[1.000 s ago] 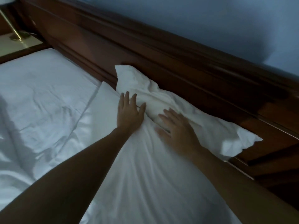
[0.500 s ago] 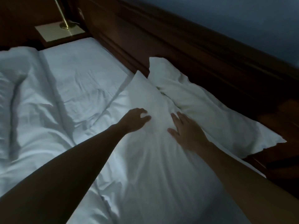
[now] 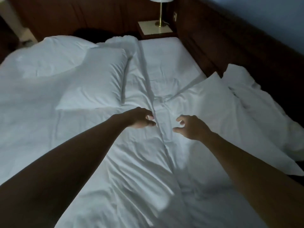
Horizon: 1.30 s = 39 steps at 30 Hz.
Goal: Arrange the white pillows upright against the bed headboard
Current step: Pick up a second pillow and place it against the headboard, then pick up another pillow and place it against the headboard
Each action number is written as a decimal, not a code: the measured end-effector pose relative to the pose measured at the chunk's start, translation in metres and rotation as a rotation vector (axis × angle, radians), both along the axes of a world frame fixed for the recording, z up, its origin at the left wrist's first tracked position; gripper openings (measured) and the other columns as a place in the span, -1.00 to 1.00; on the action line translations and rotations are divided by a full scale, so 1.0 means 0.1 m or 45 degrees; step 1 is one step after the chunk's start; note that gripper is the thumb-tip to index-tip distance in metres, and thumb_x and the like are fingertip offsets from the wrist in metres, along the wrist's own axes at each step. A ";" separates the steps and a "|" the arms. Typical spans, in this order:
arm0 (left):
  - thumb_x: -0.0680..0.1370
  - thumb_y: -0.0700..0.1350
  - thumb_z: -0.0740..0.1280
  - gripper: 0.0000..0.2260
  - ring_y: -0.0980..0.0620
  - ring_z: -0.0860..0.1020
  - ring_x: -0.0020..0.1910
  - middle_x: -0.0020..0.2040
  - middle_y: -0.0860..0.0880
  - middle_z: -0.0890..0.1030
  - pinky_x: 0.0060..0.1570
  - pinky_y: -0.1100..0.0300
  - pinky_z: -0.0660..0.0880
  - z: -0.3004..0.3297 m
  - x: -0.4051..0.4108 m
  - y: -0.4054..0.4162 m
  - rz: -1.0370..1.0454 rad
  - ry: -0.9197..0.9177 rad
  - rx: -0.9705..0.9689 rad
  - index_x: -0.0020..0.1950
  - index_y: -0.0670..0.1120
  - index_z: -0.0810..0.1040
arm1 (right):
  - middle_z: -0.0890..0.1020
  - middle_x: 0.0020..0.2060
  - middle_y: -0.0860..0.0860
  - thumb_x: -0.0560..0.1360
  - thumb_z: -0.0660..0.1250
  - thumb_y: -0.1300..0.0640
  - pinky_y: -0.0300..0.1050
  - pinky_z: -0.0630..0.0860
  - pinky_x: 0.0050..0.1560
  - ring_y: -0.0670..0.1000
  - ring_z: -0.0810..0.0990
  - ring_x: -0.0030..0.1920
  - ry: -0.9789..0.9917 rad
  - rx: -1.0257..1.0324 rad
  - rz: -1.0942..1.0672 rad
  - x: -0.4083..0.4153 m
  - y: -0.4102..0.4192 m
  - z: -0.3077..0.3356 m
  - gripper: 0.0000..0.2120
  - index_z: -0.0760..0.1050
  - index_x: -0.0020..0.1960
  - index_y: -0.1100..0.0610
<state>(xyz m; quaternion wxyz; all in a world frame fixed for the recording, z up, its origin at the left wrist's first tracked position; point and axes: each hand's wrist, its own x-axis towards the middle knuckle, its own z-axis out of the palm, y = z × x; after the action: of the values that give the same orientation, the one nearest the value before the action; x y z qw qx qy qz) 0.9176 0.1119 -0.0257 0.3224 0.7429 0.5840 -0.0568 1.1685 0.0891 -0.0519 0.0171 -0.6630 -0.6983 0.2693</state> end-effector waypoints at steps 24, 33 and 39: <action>0.60 0.14 0.34 -0.71 0.04 0.55 0.11 0.20 0.02 0.64 0.04 0.16 0.40 1.06 -4.37 -5.23 1.100 -0.016 0.094 0.26 0.08 0.62 | 0.58 0.26 -0.03 0.30 0.50 -0.32 0.08 0.49 0.28 0.06 0.55 0.24 -0.054 -0.115 1.123 -5.27 -2.98 1.04 -0.40 0.53 0.28 -0.15; 0.61 0.13 0.33 -0.74 -0.02 0.52 0.15 0.14 0.00 0.62 0.15 0.06 0.46 1.27 -6.00 -6.88 1.327 0.113 0.106 0.24 0.10 0.63 | 0.58 0.20 -0.03 0.29 0.51 -0.29 0.03 0.55 0.18 0.05 0.58 0.14 0.018 -0.110 1.353 -7.27 -4.32 1.15 -0.36 0.52 0.31 -0.10; 0.58 0.13 0.37 -0.74 -0.01 0.60 0.14 0.18 0.03 0.67 0.21 0.02 0.51 1.24 -7.49 -7.73 1.318 0.134 0.104 0.19 0.05 0.64 | 0.61 0.16 -0.04 0.29 0.52 -0.27 -0.01 0.56 0.14 0.04 0.59 0.11 0.072 -0.126 1.371 -8.74 -5.23 1.08 -0.37 0.54 0.29 -0.08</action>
<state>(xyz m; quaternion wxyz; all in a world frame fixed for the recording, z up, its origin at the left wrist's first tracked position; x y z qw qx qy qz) 0.1685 -0.6613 0.0984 0.2492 0.3651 0.8919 0.0954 0.2942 -0.4336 0.0561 -0.1360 -0.2038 -0.9251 0.2902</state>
